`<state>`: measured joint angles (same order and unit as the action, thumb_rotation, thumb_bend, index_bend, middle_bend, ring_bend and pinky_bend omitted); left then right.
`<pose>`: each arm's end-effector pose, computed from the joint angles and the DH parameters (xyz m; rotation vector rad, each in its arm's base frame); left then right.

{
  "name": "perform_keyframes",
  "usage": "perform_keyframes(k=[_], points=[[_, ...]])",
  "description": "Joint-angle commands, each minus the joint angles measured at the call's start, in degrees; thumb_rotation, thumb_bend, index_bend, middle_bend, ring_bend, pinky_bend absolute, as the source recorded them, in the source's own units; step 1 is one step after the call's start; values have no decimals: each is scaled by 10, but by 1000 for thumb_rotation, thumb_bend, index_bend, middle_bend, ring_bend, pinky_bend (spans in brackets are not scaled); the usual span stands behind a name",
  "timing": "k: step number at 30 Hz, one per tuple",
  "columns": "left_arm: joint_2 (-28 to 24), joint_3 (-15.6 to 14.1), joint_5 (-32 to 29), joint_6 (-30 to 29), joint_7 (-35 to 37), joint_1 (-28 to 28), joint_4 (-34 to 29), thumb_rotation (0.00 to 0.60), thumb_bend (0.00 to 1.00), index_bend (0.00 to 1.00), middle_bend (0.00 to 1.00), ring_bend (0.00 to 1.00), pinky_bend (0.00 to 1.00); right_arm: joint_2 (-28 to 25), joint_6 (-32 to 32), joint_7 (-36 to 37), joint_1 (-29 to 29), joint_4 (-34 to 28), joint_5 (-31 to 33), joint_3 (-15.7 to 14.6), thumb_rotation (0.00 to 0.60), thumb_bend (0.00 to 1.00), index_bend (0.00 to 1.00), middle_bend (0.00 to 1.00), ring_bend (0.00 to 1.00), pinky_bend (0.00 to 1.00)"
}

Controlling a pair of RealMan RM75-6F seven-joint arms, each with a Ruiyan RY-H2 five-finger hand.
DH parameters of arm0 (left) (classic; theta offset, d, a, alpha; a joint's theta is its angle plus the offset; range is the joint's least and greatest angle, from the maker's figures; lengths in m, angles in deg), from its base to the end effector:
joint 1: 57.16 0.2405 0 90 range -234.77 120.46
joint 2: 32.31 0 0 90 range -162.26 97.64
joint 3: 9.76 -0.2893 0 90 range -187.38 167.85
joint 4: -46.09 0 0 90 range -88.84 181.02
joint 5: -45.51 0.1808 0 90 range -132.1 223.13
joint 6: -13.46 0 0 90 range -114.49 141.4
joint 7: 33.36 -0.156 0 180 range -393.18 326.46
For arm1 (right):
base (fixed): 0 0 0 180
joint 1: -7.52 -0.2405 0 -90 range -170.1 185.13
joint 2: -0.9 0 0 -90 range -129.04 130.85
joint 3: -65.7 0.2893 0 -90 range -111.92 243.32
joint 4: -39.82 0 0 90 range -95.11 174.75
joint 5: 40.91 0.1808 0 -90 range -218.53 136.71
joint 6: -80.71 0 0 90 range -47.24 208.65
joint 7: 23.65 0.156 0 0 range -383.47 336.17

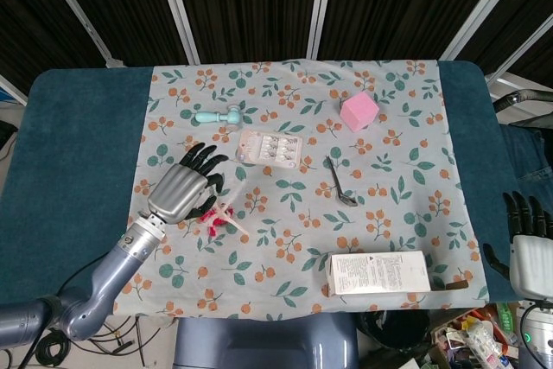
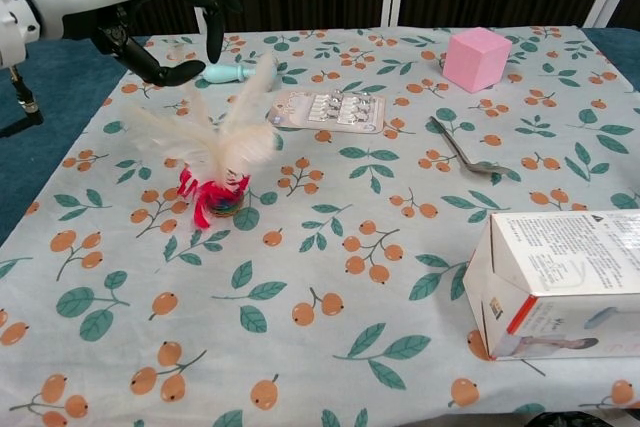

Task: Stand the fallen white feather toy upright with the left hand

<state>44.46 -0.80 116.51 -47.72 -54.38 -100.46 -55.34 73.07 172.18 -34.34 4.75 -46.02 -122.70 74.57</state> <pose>-0.1240 0.3478 0.0749 -1.9415 -0.7723 -1.0945 -0.3452 -0.1964 0.1981 1.2084 -0.6985 0.8298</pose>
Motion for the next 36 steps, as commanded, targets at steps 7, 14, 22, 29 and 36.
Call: perform_keyframes(k=[7, 14, 22, 29, 36], points=[[-23, -4, -1, 3, 9, 9, 1, 600, 361, 319, 108, 0, 0, 0, -1, 0, -1, 1, 0, 0, 600, 162, 0, 56, 16, 135], [-45, 11, 0, -4, 16, 9, -20, 600, 314, 100, 64, 0, 0, 2, 1, -1, 0, 0, 1, 1, 600, 162, 0, 56, 16, 135], [-157, 41, 10, -50, -21, 30, -88, 600, 314, 24, 27, 0, 0, 0, 3, 4, 1, -2, 0, 1, 600, 162, 0, 57, 16, 135], [-273, 2, 40, -70, 13, 99, -127, 600, 300, 14, 23, 0, 0, -2, 7, 4, 2, -8, -5, 0, 600, 162, 0, 57, 16, 135], [-298, -47, 79, -108, 89, 173, -104, 600, 294, 5, 20, 0, 0, -4, 12, 2, 4, -15, -10, -1, 600, 163, 0, 57, 16, 135]])
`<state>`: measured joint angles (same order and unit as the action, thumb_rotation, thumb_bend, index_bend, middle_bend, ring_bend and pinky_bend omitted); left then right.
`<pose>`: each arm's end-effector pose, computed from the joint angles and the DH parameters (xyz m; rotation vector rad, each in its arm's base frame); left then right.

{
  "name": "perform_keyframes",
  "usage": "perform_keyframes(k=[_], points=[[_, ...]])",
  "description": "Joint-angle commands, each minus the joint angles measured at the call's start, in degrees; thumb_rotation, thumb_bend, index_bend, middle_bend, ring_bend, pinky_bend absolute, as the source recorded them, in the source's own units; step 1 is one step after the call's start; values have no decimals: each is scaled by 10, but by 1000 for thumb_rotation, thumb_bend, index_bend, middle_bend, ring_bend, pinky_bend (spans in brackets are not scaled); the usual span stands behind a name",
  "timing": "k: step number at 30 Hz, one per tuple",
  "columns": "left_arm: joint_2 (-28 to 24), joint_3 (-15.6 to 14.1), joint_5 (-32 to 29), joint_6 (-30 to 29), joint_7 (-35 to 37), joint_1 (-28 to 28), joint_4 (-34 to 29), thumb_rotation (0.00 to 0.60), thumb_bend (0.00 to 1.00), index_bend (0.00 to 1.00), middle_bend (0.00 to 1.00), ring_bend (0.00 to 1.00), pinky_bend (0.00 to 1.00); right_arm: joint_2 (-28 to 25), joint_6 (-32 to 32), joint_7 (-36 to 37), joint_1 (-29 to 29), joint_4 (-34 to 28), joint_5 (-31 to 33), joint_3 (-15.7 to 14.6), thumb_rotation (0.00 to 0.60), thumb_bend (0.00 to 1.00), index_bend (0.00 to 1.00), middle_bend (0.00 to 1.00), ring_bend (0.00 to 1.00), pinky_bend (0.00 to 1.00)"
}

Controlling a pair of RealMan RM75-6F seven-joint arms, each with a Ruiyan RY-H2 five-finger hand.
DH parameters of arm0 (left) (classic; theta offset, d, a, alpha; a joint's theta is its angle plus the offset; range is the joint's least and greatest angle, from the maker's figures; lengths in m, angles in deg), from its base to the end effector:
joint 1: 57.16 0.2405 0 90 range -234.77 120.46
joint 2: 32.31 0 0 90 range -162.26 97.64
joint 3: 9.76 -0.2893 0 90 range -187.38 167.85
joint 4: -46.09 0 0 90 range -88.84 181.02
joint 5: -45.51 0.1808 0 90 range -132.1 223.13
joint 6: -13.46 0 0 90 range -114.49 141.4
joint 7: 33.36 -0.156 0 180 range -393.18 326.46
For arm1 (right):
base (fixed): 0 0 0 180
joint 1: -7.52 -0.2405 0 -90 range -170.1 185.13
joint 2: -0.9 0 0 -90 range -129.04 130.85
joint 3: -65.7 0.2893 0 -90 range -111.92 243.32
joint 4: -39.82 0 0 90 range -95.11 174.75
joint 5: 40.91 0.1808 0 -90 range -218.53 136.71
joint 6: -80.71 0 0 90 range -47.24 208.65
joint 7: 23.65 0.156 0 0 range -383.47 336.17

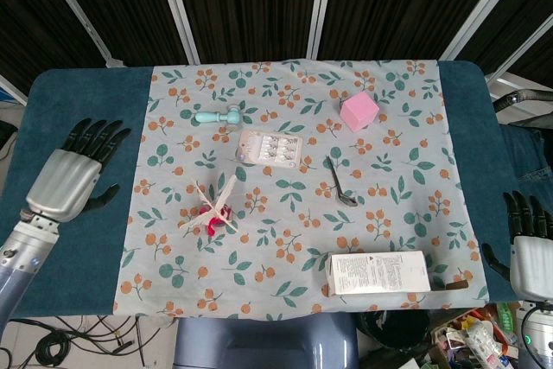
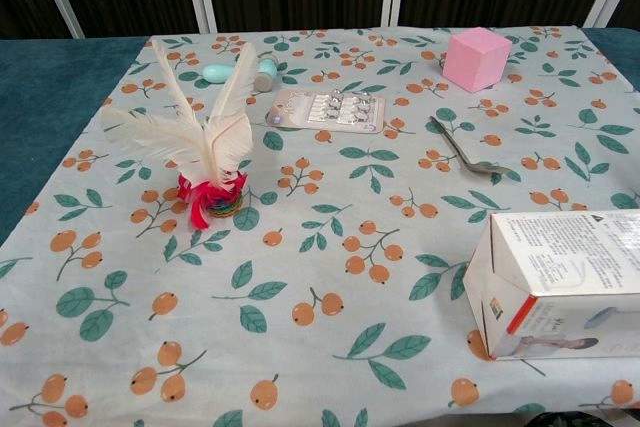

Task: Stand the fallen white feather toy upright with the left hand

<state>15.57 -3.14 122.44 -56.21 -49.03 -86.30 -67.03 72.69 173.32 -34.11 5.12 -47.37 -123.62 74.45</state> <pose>-0.1893 0.2978 0.2364 -1.7210 -0.6545 -0.8978 -0.3398 -0.1934 0.2001 1.2030 -0.6963 0.8581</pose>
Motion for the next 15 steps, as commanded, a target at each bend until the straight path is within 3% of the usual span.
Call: perform_keyframes(k=[1, 9, 15], points=[[-7, -27, 24, -29, 42, 38, 18, 600, 294, 5, 20, 0, 0, -1, 1, 0, 0, -2, -2, 0, 600, 162, 0, 57, 16, 135], [37, -56, 71, -72, 95, 85, 101, 600, 294, 2, 19, 0, 0, -1, 10, 10, 1, -2, -5, 4, 600, 162, 0, 56, 16, 135], [86, -52, 103, -117, 126, 103, 168, 600, 294, 2, 20, 0, 0, -5, 17, 22, 4, -2, -7, 6, 600, 163, 0, 57, 16, 135]])
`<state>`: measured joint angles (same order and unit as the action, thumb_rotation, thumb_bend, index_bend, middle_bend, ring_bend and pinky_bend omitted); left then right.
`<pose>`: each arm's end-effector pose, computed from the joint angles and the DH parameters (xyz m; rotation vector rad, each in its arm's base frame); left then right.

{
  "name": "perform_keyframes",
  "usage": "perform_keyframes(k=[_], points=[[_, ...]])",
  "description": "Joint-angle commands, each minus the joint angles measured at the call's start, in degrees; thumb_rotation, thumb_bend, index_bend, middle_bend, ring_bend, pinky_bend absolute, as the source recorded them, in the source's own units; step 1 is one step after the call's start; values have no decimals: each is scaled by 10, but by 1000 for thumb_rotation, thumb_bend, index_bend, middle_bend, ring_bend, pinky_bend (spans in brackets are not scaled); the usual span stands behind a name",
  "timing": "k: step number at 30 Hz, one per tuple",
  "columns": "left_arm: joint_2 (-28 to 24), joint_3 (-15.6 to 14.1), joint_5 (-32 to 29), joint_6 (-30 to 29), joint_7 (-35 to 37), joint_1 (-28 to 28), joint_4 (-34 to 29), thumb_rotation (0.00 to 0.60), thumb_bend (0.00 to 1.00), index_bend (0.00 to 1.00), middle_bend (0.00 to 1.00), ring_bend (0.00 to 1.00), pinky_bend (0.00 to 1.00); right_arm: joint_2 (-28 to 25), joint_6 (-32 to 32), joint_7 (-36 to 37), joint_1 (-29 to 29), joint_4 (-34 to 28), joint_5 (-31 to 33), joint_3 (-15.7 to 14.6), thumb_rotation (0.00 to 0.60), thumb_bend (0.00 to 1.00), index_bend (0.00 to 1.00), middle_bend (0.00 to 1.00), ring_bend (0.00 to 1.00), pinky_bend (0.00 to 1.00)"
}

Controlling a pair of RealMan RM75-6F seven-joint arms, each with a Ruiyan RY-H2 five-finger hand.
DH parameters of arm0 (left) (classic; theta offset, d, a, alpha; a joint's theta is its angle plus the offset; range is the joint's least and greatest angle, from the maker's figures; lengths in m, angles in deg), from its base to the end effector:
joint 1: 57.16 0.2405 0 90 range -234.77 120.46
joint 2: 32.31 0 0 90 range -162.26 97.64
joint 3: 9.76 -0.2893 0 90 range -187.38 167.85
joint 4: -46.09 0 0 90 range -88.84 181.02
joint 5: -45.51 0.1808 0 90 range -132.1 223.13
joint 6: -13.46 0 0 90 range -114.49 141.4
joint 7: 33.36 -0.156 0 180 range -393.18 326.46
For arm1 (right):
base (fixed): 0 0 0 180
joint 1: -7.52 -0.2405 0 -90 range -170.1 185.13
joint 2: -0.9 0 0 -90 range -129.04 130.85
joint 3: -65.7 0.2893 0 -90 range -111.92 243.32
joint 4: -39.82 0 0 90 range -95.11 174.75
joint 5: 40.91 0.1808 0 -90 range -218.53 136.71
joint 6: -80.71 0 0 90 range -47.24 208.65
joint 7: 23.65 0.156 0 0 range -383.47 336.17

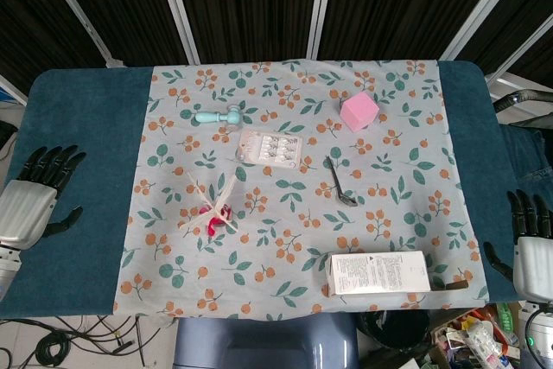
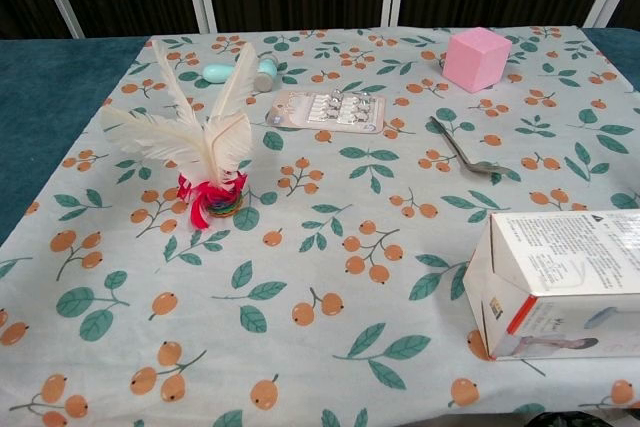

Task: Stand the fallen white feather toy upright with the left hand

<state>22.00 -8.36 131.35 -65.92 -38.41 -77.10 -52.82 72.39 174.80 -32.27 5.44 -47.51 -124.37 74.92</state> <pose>-0.2630 0.2635 0.2303 -1.6301 -0.6900 -0.9112 -0.3369 -0.1920 0.2061 1.1810 -0.6875 0.9024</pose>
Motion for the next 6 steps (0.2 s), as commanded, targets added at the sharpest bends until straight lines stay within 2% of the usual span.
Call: perform_keyframes(k=[1, 6], points=[[28, 0, 16, -22, 26, 14, 35, 600, 294, 2, 20, 0, 0, -3, 2, 6, 2, -1, 1, 2, 600, 162, 0, 57, 16, 135], [42, -1, 24, -24, 32, 18, 63, 600, 294, 2, 20, 0, 0, -6, 2, 14, 2, -1, 2, 3, 600, 162, 0, 56, 16, 135]])
